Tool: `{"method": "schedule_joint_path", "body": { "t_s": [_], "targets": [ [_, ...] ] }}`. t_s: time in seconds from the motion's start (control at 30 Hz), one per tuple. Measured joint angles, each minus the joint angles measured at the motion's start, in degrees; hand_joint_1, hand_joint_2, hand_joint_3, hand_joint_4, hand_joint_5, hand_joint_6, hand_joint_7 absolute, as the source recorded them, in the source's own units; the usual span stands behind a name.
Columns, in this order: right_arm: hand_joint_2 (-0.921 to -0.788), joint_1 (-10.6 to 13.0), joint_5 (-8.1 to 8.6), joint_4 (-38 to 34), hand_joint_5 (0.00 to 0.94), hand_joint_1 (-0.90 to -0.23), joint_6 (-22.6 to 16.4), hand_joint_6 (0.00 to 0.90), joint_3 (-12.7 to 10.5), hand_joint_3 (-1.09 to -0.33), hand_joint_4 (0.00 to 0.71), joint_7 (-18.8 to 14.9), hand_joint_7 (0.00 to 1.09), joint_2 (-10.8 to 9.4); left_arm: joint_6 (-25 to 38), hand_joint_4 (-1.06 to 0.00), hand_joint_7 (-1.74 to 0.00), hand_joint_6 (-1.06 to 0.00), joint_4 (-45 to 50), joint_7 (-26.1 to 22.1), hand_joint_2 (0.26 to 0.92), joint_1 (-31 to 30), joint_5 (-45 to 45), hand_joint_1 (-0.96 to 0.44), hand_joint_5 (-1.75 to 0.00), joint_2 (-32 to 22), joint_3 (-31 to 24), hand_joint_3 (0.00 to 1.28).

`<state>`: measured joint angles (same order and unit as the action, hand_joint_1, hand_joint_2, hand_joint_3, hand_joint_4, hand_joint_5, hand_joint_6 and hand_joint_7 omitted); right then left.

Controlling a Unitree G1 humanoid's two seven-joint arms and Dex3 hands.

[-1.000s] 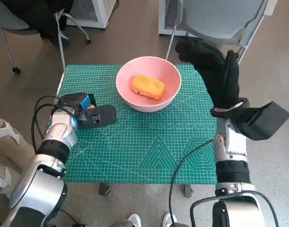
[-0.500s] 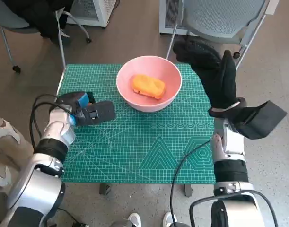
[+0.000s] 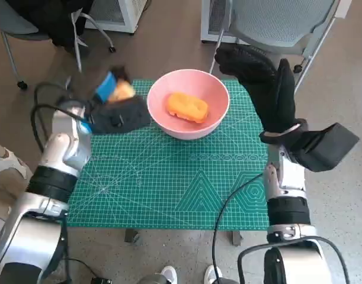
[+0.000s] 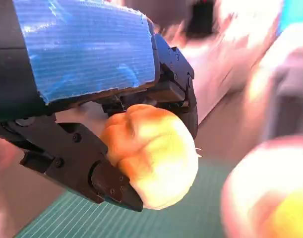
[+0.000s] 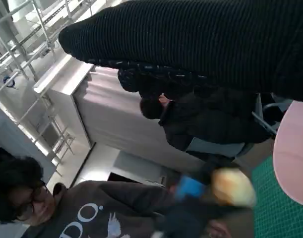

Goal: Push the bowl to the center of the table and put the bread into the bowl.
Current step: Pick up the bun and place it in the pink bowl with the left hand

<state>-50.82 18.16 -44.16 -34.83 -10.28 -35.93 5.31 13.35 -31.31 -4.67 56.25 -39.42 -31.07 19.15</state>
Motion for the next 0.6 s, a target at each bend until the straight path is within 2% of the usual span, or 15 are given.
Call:
{"method": "schedule_joint_path", "body": {
  "t_s": [0.27, 0.6],
  "targets": [
    [-0.921, -0.08, 0.25, -1.13, 0.000, -0.709, -0.06, -0.001, -0.14, -0.904, 0.144, -0.45, 0.46, -0.34, 1.33, -0.81, -1.02, -0.72, 13.04, -0.95, 0.891, 0.13, -0.10, 0.00, -1.07, 0.13, -3.42, 0.03],
    [-0.921, -0.21, 0.79, -1.55, 0.000, -0.709, -0.10, -0.001, -0.50, -0.897, 0.144, -0.66, 0.46, -0.41, 1.21, -0.79, -1.10, -0.70, 13.65, -1.01, 0.905, 0.30, -0.71, 0.00, -1.04, 3.16, -2.84, 0.02]
  ]
}}
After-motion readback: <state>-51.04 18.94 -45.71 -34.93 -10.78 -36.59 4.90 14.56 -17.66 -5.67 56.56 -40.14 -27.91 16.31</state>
